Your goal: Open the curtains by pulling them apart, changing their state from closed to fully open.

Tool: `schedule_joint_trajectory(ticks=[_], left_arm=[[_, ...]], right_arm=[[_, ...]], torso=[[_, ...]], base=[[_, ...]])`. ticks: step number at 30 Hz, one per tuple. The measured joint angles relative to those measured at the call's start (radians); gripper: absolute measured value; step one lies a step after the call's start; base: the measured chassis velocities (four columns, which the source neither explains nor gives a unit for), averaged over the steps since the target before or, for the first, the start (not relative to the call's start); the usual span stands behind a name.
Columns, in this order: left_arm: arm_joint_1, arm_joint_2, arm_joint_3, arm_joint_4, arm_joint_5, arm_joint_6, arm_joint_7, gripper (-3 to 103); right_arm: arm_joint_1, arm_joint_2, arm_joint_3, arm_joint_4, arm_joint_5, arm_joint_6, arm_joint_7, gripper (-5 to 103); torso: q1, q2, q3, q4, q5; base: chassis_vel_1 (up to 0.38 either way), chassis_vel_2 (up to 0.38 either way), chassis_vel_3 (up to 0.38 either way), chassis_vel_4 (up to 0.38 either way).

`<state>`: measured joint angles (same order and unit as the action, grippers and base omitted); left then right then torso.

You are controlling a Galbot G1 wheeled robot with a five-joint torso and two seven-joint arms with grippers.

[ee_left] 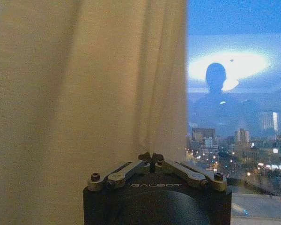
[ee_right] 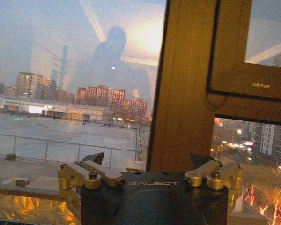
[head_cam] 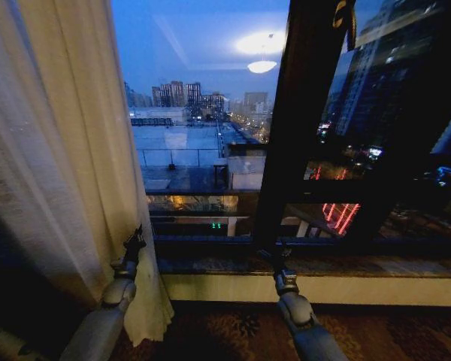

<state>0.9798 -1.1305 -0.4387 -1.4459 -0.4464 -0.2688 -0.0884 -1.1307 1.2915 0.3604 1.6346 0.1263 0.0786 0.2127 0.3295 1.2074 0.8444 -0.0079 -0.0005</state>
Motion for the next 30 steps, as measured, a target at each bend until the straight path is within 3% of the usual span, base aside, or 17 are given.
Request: schedule_joint_trajectory(ticks=[30], left_arm=[[0.004, 0.007, -0.006, 0.002, -0.003, -0.007, 0.001, 0]], right_arm=[[0.000, 0.000, -0.001, 0.000, 0.000, 0.000, 0.000, 100]], torso=[[0.000, 0.000, 0.000, 0.0003, -0.0001]], base=[[0.178, 0.189, -0.185, -0.190]])
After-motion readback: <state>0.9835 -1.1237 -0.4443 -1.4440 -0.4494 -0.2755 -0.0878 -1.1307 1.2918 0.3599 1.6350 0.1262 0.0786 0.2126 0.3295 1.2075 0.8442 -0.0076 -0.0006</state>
